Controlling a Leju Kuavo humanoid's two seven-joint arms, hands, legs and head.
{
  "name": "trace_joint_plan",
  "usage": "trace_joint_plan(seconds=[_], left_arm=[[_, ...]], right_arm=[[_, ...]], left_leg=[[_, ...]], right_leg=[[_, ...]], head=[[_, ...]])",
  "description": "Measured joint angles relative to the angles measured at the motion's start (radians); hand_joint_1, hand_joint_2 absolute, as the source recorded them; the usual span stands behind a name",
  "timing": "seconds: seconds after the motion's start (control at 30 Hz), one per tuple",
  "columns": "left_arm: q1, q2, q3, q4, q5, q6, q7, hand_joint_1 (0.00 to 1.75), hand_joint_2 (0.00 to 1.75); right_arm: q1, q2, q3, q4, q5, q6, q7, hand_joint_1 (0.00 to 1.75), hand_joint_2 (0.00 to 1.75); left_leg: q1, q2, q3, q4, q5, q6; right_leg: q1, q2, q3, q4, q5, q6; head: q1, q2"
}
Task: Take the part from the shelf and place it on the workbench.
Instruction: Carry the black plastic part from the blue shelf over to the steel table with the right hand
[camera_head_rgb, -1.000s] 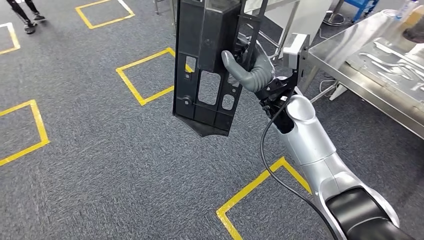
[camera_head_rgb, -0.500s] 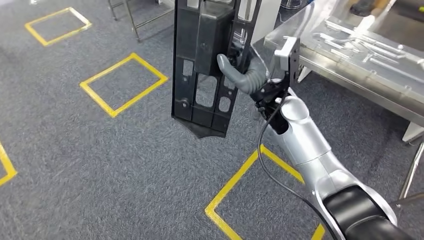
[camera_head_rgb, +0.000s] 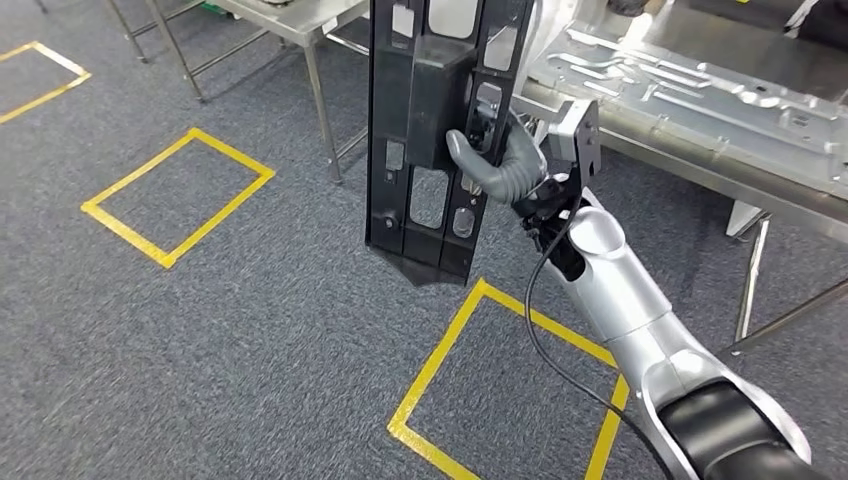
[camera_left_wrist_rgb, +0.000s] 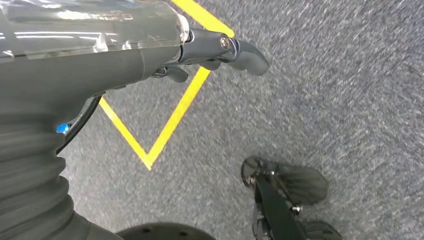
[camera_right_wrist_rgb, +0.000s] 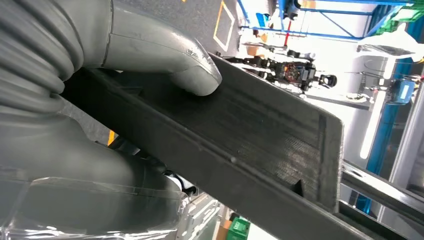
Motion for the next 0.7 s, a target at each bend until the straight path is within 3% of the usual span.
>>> trace_joint_plan(seconds=[0.07,0.13,0.17,0.2,0.27,0.33,0.37,0.43,0.47,0.53,0.57,0.63,0.67,0.7], left_arm=[[0.002,0.0,0.0,0.0,-0.006,0.0,0.006,0.0,1.75],[0.005,0.001,-0.001,0.0,-0.012,-0.001,0.01,0.0,1.75],[0.005,0.001,-0.002,0.0,-0.013,-0.002,0.012,0.0,1.75],[0.005,0.001,-0.003,0.0,-0.015,-0.002,0.014,0.0,1.75],[0.005,0.001,-0.004,0.0,-0.015,-0.004,0.02,0.0,1.75],[0.004,0.001,-0.004,0.0,-0.012,-0.005,0.026,0.0,1.75],[0.003,0.001,-0.004,0.0,-0.01,-0.006,0.027,0.0,1.75],[0.0,0.001,-0.004,0.0,-0.01,-0.008,0.028,0.0,1.75],[-0.001,0.001,-0.004,0.0,-0.012,-0.01,0.028,0.0,1.75],[-0.002,0.001,-0.005,0.0,-0.014,-0.012,0.028,0.0,1.75],[0.0,0.001,-0.005,0.0,-0.016,-0.014,0.03,0.0,1.75],[0.005,0.001,-0.005,0.0,-0.02,-0.016,0.035,0.0,1.75],[0.007,0.001,-0.005,0.0,-0.022,-0.018,0.038,0.0,1.75],[0.009,0.001,-0.005,0.0,-0.024,-0.019,0.04,0.0,1.75]], right_arm=[[0.009,0.007,-0.005,-0.002,0.006,-0.003,-0.001,1.75,1.75],[0.027,0.018,-0.012,-0.003,0.01,-0.004,-0.001,1.75,1.75],[0.037,0.021,-0.016,-0.003,0.011,-0.004,0.0,1.75,1.75],[0.046,0.022,-0.019,-0.003,0.012,-0.004,0.0,1.75,1.75],[0.053,0.022,-0.024,-0.005,0.012,-0.002,0.001,1.75,1.75],[0.054,0.022,-0.03,-0.009,0.012,0.002,0.004,1.75,1.75],[0.053,0.022,-0.033,-0.011,0.013,0.003,0.006,1.75,1.75],[0.05,0.021,-0.039,-0.012,0.013,0.004,0.011,1.75,1.75],[0.048,0.019,-0.042,-0.012,0.013,0.004,0.013,1.75,1.75],[0.039,0.015,-0.045,-0.014,0.013,0.004,0.015,1.75,1.75],[0.036,0.012,-0.045,-0.014,0.013,0.003,0.016,1.75,1.75],[0.038,0.011,-0.045,-0.016,0.012,0.001,0.018,1.75,1.75],[0.044,0.011,-0.047,-0.018,0.011,-0.001,0.019,1.75,1.75],[0.052,0.011,-0.05,-0.023,0.01,-0.002,0.019,1.75,1.75]], left_leg=[[-0.002,0.028,0.006,-0.007,0.001,0.009],[-0.006,0.056,0.008,-0.007,-0.002,0.011],[-0.007,0.069,0.009,-0.007,-0.004,0.01],[-0.007,0.081,0.01,-0.007,-0.007,0.007],[-0.008,0.103,0.014,-0.006,-0.013,-0.001],[-0.013,0.119,0.022,-0.004,-0.023,-0.014],[-0.015,0.128,0.026,-0.003,-0.028,-0.021],[-0.013,0.143,0.034,-0.003,-0.038,-0.034],[-0.01,0.133,0.035,0.004,-0.046,-0.039],[-0.002,0.079,0.008,0.072,-0.088,-0.043],[0.001,0.046,-0.021,0.138,-0.12,-0.043],[0.002,0.017,-0.091,0.271,-0.165,-0.043],[0.002,0.013,-0.112,0.3,-0.163,-0.042],[0.002,0.011,-0.114,0.289,-0.141,-0.04]], right_leg=[[0.0,-0.068,-0.056,0.108,-0.055,0.01],[-0.007,-0.093,-0.119,0.22,-0.095,0.02],[-0.011,-0.097,-0.129,0.233,-0.09,0.024],[-0.014,-0.101,-0.117,0.206,-0.07,0.027],[-0.017,-0.127,-0.049,0.073,-0.011,0.028],[-0.012,-0.151,0.003,-0.023,0.021,0.018],[-0.007,-0.153,0.01,-0.035,0.022,0.01],[-0.005,-0.132,0.013,-0.035,0.021,-0.006],[-0.006,-0.121,0.015,-0.037,0.021,-0.013],[-0.012,-0.101,0.022,-0.042,0.023,-0.026],[-0.01,-0.09,0.023,-0.042,0.022,-0.029],[-0.007,-0.064,0.024,-0.04,0.02,-0.034],[-0.005,-0.048,0.025,-0.038,0.019,-0.034],[-0.004,-0.034,0.025,-0.035,0.018,-0.034]], head=[[0.0,0.0],[0.0,0.0],[0.0,0.0],[0.0,0.0],[0.0,0.0],[0.0,0.0],[0.0,0.0],[0.0,0.0],[0.0,0.0],[0.0,0.0],[0.0,0.0],[0.0,0.0],[0.0,0.0],[0.0,0.0]])
